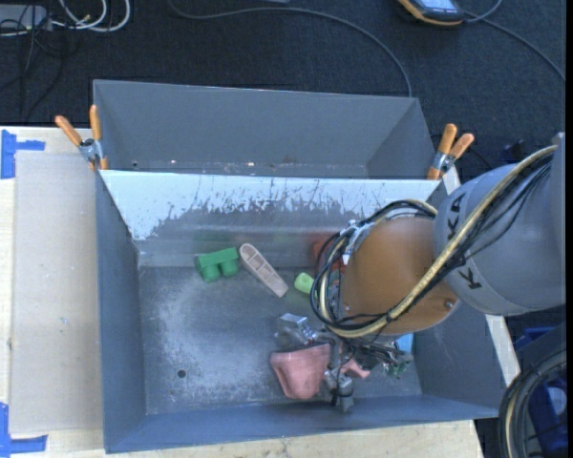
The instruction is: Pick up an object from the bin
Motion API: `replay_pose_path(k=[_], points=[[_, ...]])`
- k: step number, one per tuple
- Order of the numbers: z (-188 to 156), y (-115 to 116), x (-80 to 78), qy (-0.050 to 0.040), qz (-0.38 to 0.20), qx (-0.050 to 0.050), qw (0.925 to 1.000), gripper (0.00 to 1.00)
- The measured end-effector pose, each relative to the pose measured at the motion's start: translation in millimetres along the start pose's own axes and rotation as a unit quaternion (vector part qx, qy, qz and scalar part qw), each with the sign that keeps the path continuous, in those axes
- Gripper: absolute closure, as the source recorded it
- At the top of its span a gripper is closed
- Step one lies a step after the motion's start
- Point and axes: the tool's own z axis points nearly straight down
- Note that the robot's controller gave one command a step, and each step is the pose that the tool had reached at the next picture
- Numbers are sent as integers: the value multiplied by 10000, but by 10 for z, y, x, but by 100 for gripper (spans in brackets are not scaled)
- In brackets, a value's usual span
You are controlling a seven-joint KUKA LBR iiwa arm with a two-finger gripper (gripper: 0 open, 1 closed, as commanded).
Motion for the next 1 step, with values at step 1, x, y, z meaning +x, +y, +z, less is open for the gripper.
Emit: replay_pose_path(k=[1], points=[[0,0,0,0,2,0,10000,100]])
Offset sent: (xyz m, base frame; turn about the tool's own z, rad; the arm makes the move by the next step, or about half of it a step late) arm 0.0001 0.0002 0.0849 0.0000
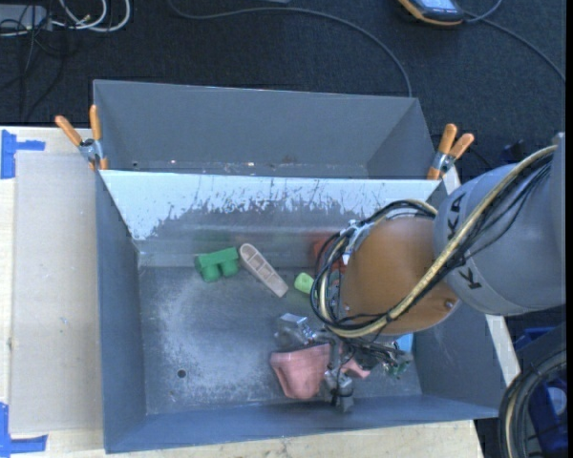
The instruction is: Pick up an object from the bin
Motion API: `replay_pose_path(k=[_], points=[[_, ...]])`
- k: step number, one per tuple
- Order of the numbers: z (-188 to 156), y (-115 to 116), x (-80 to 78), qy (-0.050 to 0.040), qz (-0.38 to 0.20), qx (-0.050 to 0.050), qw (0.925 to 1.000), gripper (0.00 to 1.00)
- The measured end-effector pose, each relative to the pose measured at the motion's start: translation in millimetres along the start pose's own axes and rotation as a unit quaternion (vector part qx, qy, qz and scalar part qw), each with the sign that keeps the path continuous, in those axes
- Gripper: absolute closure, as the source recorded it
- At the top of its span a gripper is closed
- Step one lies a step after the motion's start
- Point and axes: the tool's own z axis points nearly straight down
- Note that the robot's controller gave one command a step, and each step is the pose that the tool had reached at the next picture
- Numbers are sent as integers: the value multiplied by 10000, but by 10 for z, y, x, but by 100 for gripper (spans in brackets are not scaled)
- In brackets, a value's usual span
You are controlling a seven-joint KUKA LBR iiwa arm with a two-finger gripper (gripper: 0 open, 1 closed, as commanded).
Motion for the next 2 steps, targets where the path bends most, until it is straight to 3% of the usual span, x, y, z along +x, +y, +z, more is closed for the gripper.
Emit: replay_pose_path(k=[1,2], points=[[-27,4,5,5,2,-4,10000,100],[-279,6,17,17,-4,-5,10000,100]])
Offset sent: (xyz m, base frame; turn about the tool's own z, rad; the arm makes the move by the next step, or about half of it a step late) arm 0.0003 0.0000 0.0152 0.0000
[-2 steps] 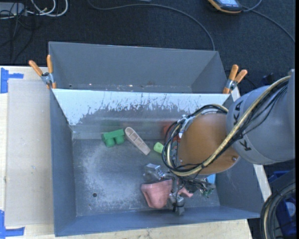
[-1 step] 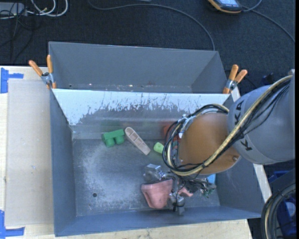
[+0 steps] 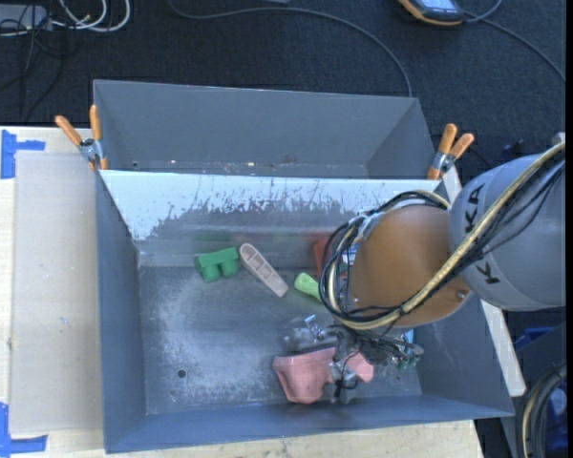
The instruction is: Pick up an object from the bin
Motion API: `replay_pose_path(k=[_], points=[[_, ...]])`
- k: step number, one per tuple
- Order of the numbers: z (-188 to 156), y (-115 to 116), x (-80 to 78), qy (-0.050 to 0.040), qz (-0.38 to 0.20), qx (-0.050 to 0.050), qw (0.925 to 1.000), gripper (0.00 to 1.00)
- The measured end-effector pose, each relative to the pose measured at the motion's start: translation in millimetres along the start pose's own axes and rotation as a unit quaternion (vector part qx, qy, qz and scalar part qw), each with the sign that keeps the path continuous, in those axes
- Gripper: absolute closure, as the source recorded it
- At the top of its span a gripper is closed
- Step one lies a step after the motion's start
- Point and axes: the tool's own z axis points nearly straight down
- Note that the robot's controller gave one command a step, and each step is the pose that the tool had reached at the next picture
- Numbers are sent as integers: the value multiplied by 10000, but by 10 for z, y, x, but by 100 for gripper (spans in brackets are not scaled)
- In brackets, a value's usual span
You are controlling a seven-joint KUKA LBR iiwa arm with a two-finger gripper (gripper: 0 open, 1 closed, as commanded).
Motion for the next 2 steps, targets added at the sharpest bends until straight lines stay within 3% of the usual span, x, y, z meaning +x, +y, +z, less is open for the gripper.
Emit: replay_pose_path(k=[2], points=[[-266,-20,-16,-11,27,18,10000,100]])
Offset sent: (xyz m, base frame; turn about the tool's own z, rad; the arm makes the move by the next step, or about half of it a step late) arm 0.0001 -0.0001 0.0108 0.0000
